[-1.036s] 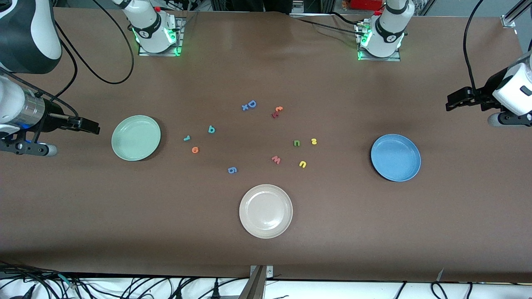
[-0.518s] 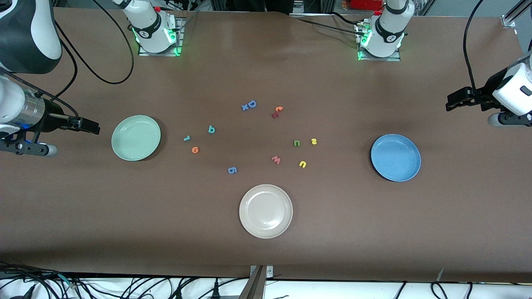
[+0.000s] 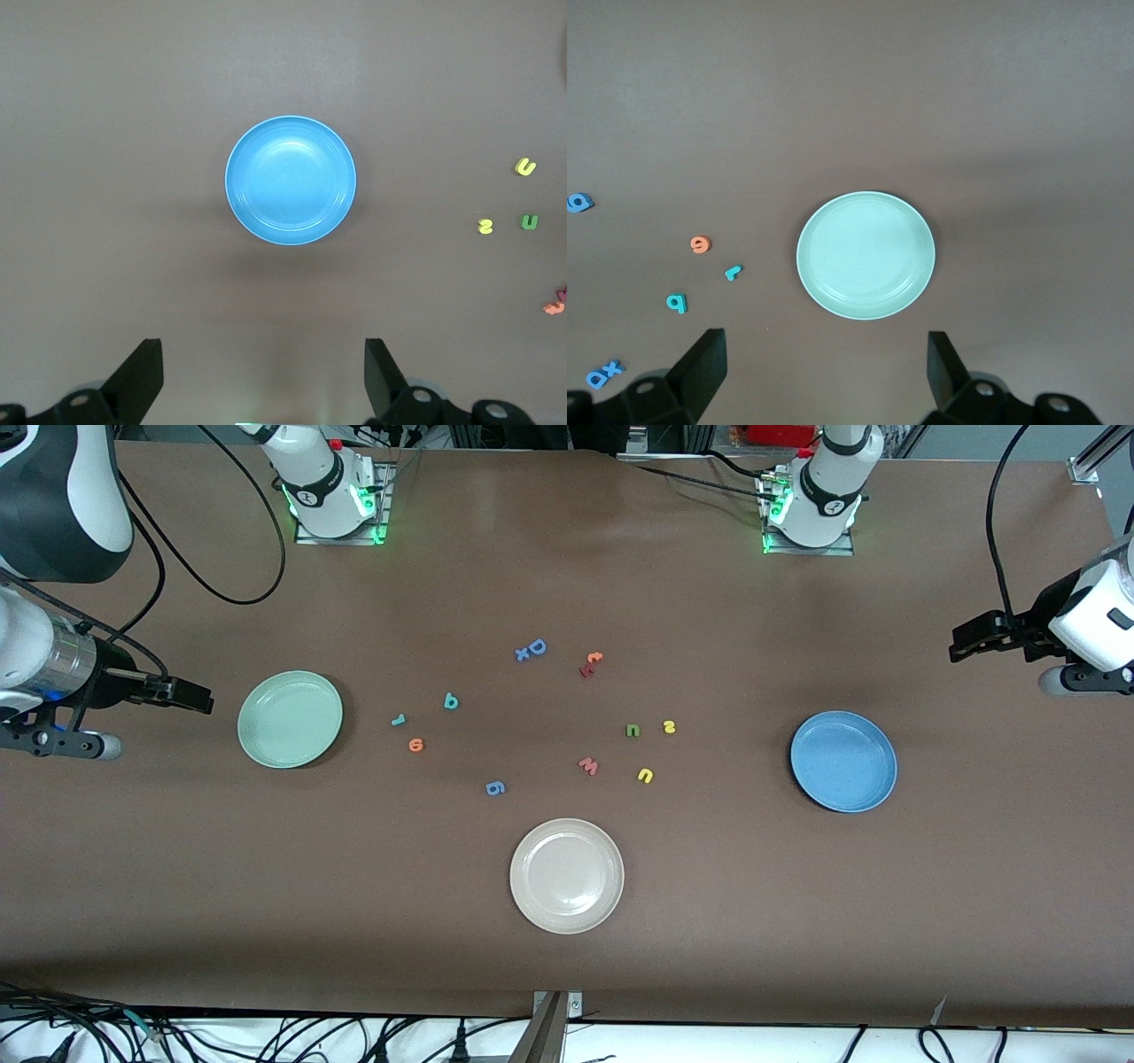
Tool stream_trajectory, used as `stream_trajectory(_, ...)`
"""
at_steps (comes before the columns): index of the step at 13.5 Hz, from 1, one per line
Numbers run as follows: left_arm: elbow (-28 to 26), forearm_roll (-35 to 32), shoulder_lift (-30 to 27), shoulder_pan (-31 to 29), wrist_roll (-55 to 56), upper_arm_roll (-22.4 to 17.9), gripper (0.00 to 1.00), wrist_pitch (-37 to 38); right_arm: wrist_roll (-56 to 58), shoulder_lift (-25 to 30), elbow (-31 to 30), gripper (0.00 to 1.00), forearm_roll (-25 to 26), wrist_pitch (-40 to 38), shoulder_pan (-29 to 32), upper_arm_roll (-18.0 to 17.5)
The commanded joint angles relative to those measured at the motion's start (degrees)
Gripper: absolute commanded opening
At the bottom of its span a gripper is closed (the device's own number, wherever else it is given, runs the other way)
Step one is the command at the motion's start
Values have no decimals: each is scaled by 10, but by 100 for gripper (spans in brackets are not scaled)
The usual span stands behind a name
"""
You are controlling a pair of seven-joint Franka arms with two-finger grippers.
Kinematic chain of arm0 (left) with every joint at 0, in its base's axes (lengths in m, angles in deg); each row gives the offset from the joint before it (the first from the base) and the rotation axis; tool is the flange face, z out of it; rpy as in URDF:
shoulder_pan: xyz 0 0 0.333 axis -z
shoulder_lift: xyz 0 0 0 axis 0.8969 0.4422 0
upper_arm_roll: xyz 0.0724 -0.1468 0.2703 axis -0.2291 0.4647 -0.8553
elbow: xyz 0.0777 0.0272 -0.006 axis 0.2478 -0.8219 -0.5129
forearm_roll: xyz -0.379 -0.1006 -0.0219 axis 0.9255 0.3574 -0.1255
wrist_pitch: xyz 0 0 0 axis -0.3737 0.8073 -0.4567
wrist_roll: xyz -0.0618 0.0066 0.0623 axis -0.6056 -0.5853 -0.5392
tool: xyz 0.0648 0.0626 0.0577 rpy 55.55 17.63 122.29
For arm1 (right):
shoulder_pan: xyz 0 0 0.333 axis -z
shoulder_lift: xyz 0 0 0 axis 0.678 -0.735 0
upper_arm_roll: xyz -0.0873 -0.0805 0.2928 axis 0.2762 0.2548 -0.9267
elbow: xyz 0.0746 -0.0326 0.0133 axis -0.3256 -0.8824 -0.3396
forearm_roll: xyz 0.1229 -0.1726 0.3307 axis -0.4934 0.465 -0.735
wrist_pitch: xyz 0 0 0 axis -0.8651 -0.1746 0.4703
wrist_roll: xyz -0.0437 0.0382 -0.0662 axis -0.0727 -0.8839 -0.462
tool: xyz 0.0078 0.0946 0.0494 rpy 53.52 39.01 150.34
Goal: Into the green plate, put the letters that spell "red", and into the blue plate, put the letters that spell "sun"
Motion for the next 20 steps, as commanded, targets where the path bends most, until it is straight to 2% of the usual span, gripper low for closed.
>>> stream_trajectory(1,8,1,3,0,4,1,100,-1,-4,7,-10,100,6,7,3,-5)
stream_trajectory(20,8,1,3,2,5,1,100,-1,-5,10,-21,100,4,33,3,-7)
